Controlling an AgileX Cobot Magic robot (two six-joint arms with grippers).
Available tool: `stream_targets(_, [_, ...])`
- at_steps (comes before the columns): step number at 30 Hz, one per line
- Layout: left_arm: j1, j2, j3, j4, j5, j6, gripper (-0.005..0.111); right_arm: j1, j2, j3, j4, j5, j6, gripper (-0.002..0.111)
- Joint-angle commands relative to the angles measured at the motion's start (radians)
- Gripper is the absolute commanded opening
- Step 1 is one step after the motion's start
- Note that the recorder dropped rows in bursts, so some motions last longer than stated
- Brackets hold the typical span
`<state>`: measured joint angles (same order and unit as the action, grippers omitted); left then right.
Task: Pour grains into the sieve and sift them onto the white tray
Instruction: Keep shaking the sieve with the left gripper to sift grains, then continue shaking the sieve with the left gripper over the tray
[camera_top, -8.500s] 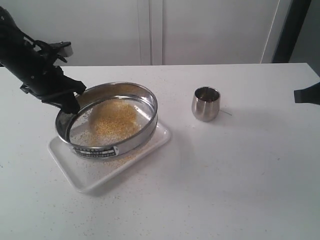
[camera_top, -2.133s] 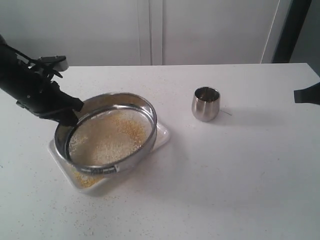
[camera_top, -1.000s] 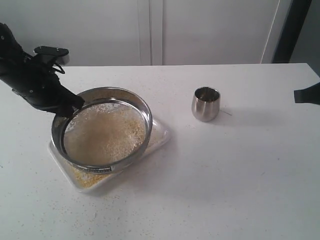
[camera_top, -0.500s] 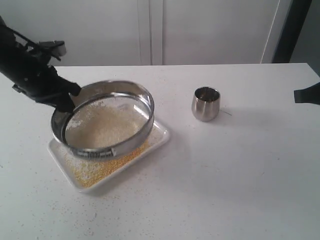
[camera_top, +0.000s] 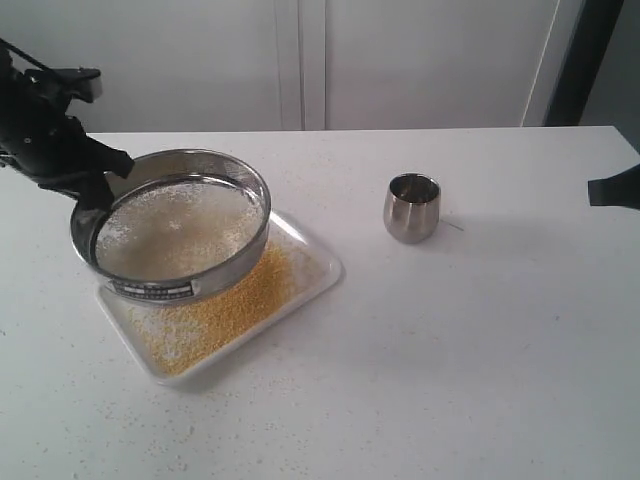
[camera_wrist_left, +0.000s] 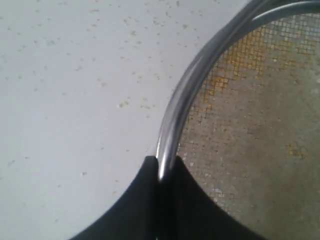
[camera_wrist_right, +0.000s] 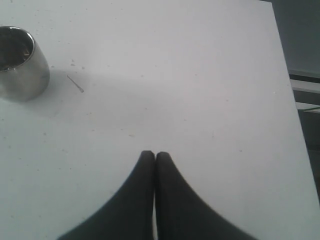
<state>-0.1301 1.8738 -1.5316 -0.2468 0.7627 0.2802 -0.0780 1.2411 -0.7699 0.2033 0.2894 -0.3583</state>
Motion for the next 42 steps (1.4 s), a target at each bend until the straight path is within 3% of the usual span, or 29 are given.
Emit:
stream_targets(1, [-0.082,-0.011,0.019,-0.119,0.137,0.266,0.0,0.0,-0.007,0.004,0.005,-0.007,-0.005,0.0])
stream_targets(4, [-0.032,-0.011,0.019,0.016,-0.004,-0.09,0.0,0.0,-0.007,0.004,0.005,-0.007,-0.005,0.0])
stream_targets(6, [0.016,-0.011,0.019,-0.012,-0.041,-0.215,0.0,0.0,-0.007,0.004,0.005,-0.01,-0.005,0.0])
stream_targets(7, [0.019,-0.011,0.019,-0.046,-0.041,-0.195,0.0,0.0,-0.007,0.004,0.005,-0.007,-0.005,0.0])
stream_targets(9, [-0.008,-0.011,0.019,-0.108,-0.003,0.017,0.0,0.0,-0.007,0.004,0.005,-0.007,-0.005,0.0])
stream_targets(11, [-0.058,-0.011,0.019,-0.088,0.069,0.236,0.0,0.0,-0.007,0.004,0.005,-0.007,-0.005,0.0])
stream_targets(12, [-0.066,-0.011,0.019,-0.048,0.085,0.251,0.0,0.0,-0.007,0.004,0.005,-0.007,-0.005,0.0])
stream_targets(15, [-0.028,-0.011,0.016,0.081,-0.001,-0.047,0.0,0.0,-0.007,0.004,0.005,-0.007,-0.005,0.0])
stream_targets(17, [0.031,-0.011,0.019,0.004,-0.026,-0.233,0.0,0.0,-0.007,0.004,0.005,-0.007,-0.005,0.0])
stream_targets(18, [0.04,-0.011,0.021,-0.055,-0.017,-0.184,0.0,0.0,-0.007,0.004,0.005,-0.007,-0.005,0.0])
stream_targets(20, [0.019,-0.011,0.028,-0.178,0.071,0.12,0.0,0.0,-0.007,0.004,0.005,-0.007,-0.005,0.0])
stream_targets(21, [-0.005,-0.011,0.031,-0.202,0.131,0.262,0.0,0.0,-0.007,0.004,0.005,-0.007,-0.005,0.0])
stream_targets(23, [-0.034,-0.011,0.035,-0.185,0.2,0.366,0.0,0.0,-0.007,0.004,0.005,-0.007,-0.005,0.0])
stream_targets(25, [-0.03,-0.011,0.035,-0.185,0.142,0.272,0.0,0.0,-0.007,0.004,0.005,-0.007,-0.005,0.0])
stream_targets(29, [0.055,-0.006,0.035,-0.194,-0.008,-0.166,0.0,0.0,-0.007,0.004,0.005,-0.007,-0.005,0.0])
stream_targets(31, [0.046,-0.006,0.035,-0.199,0.012,-0.056,0.0,0.0,-0.007,0.004,0.005,-0.007,-0.005,0.0])
stream_targets(33, [0.013,-0.008,0.035,-0.186,0.102,0.296,0.0,0.0,-0.007,0.004,0.005,-0.007,-0.005,0.0])
stream_targets(34, [0.004,-0.01,0.035,-0.161,0.145,0.378,0.0,0.0,-0.007,0.004,0.005,-0.007,-0.005,0.0])
stream_targets(37, [0.026,-0.01,0.035,-0.075,0.073,0.084,0.0,0.0,-0.007,0.004,0.005,-0.007,-0.005,0.0])
stream_targets(38, [0.046,-0.01,0.035,-0.089,0.034,-0.095,0.0,0.0,-0.007,0.004,0.005,-0.007,-0.005,0.0])
stream_targets(39, [0.062,-0.01,0.035,-0.116,0.022,-0.17,0.0,0.0,-0.007,0.004,0.005,-0.007,-0.005,0.0])
stream_targets(40, [0.065,-0.01,0.035,-0.155,0.02,-0.166,0.0,0.0,-0.007,0.004,0.005,-0.007,-0.005,0.0])
stream_targets(42, [0.043,-0.011,0.035,-0.199,0.051,0.105,0.0,0.0,-0.007,0.004,0.005,-0.007,-0.005,0.0])
